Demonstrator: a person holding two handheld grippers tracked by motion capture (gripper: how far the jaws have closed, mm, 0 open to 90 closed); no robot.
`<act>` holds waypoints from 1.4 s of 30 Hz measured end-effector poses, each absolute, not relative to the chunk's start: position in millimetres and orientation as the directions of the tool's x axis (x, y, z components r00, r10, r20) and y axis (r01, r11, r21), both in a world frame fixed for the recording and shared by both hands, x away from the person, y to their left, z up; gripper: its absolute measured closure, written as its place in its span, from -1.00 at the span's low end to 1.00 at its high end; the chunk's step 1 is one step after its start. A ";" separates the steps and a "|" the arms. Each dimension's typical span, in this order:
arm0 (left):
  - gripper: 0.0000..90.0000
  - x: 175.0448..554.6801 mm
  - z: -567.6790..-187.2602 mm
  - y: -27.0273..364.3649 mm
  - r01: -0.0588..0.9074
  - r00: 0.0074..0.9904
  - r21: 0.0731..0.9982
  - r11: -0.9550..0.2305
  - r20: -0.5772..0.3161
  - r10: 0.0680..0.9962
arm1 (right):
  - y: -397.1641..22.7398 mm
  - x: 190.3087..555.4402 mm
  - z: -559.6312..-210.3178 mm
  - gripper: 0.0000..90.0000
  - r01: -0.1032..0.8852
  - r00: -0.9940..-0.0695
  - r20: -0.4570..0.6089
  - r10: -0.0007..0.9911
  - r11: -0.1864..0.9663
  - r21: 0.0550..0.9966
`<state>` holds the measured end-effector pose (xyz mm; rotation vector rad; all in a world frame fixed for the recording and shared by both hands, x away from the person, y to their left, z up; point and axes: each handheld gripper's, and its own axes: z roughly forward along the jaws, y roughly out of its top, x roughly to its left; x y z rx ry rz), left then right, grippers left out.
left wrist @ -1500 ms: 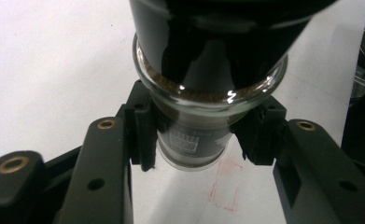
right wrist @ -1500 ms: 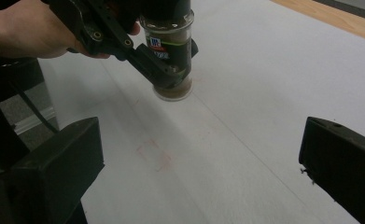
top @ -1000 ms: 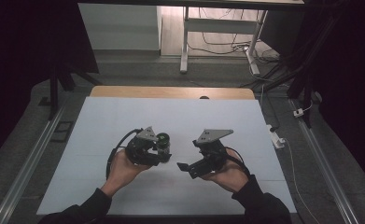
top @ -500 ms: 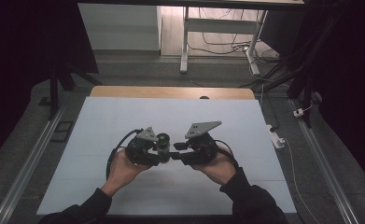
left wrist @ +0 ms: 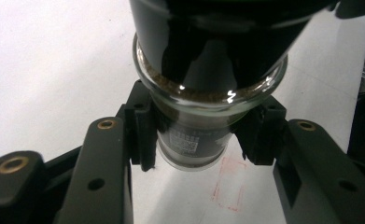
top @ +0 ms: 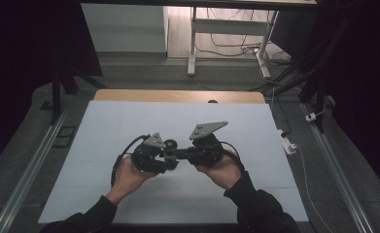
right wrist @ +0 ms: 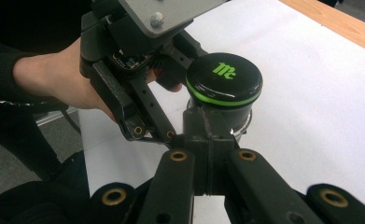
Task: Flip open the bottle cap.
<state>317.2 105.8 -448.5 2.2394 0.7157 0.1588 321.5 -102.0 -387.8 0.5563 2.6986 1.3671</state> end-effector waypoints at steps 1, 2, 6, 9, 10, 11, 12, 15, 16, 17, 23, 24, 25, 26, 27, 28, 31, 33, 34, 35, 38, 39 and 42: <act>0.19 317.3 -448.8 105.6 0.446 0.835 0.706 -0.551 -0.106 0.541 | -101.6 321.7 -388.0 0.99 0.288 -0.932 0.102 0.347 0.542 0.790; 0.19 317.3 -449.0 105.4 0.446 0.834 0.705 -0.552 -0.104 0.541 | -100.8 322.1 -388.2 1.00 0.290 -0.932 0.105 0.347 0.540 0.790; 0.19 317.0 -450.0 104.7 0.444 0.835 0.704 -0.554 -0.101 0.541 | -100.0 322.1 -386.8 1.00 0.287 -0.931 0.098 0.350 0.540 0.791; 0.19 316.7 -450.8 103.5 0.439 0.841 0.698 -0.565 -0.097 0.533 | -99.9 321.6 -384.4 1.00 0.280 -0.931 0.089 0.354 0.539 0.794; 0.19 316.7 -451.1 103.1 0.439 0.841 0.698 -0.566 -0.098 0.532 | -99.9 321.6 -384.4 1.00 0.280 -0.931 0.089 0.354 0.539 0.794; 0.19 316.8 -451.1 102.9 0.439 0.841 0.698 -0.566 -0.098 0.532 | -99.8 321.5 -383.7 1.00 0.277 -0.931 0.084 0.355 0.540 0.795; 0.19 316.8 -451.2 102.7 0.439 0.841 0.698 -0.565 -0.098 0.532 | -99.8 321.6 -383.2 1.00 0.275 -0.931 0.081 0.356 0.540 0.796; 0.19 316.8 -451.8 102.7 0.440 0.840 0.697 -0.566 -0.097 0.534 | -99.6 322.7 -382.4 1.00 0.279 -0.930 0.085 0.358 0.536 0.796; 0.19 316.6 -452.3 102.2 0.441 0.839 0.696 -0.566 -0.096 0.536 | -99.6 323.2 -382.1 1.00 0.280 -0.930 0.085 0.359 0.536 0.797; 0.19 316.6 -452.6 102.1 0.442 0.839 0.695 -0.567 -0.097 0.535 | -99.5 323.7 -381.7 1.00 0.280 -0.930 0.086 0.359 0.536 0.797; 0.19 316.8 -453.0 101.8 0.441 0.839 0.694 -0.570 -0.094 0.536 | -99.0 326.5 -378.8 1.00 0.283 -0.928 0.087 0.363 0.530 0.800; 0.19 316.9 -453.0 101.8 0.442 0.840 0.693 -0.570 -0.095 0.535 | -99.0 326.5 -378.8 1.00 0.283 -0.928 0.087 0.363 0.530 0.800; 0.19 316.8 -453.1 101.7 0.441 0.840 0.693 -0.570 -0.094 0.534 | -98.8 327.0 -378.2 1.00 0.284 -0.926 0.086 0.366 0.529 0.800; 0.19 316.6 -453.1 101.5 0.439 0.841 0.695 -0.570 -0.094 0.533 | -98.6 327.8 -377.7 1.00 0.284 -0.926 0.087 0.367 0.527 0.801; 0.19 316.4 -453.0 101.2 0.439 0.841 0.696 -0.569 -0.094 0.533 | -98.3 328.8 -377.3 1.00 0.281 -0.926 0.083 0.367 0.528 0.802; 0.19 316.3 -452.8 101.0 0.439 0.841 0.695 -0.569 -0.094 0.533 | -97.7 329.5 -377.1 1.00 0.285 -0.925 0.086 0.370 0.526 0.801; 0.19 316.5 -453.0 101.4 0.439 0.840 0.695 -0.570 -0.093 0.534 | -96.8 331.5 -376.3 1.00 0.288 -0.924 0.090 0.372 0.523 0.802; 0.19 316.2 -453.0 100.9 0.437 0.842 0.694 -0.571 -0.092 0.532 | -96.3 332.7 -375.7 1.00 0.286 -0.924 0.087 0.372 0.521 0.804; 0.19 315.9 -453.0 100.6 0.437 0.842 0.694 -0.573 -0.092 0.531 | -95.9 333.0 -375.2 1.00 0.288 -0.923 0.088 0.375 0.519 0.805; 0.19 315.8 -453.0 100.4 0.433 0.845 0.692 -0.578 -0.088 0.528 | -95.6 333.8 -374.9 1.00 0.286 -0.923 0.086 0.375 0.519 0.806; 0.19 315.4 -453.2 99.6 0.431 0.846 0.691 -0.580 -0.085 0.527 | -95.1 336.0 -373.7 1.00 0.289 -0.921 0.088 0.379 0.514 0.808; 0.19 315.3 -453.2 99.5 0.430 0.846 0.691 -0.582 -0.083 0.527 | -94.8 337.6 -373.2 1.00 0.292 -0.920 0.090 0.382 0.511 0.809; 0.19 314.9 -453.4 98.5 0.424 0.849 0.689 -0.588 -0.077 0.522 | -94.0 340.6 -372.6 1.00 0.298 -0.916 0.093 0.390 0.505 0.810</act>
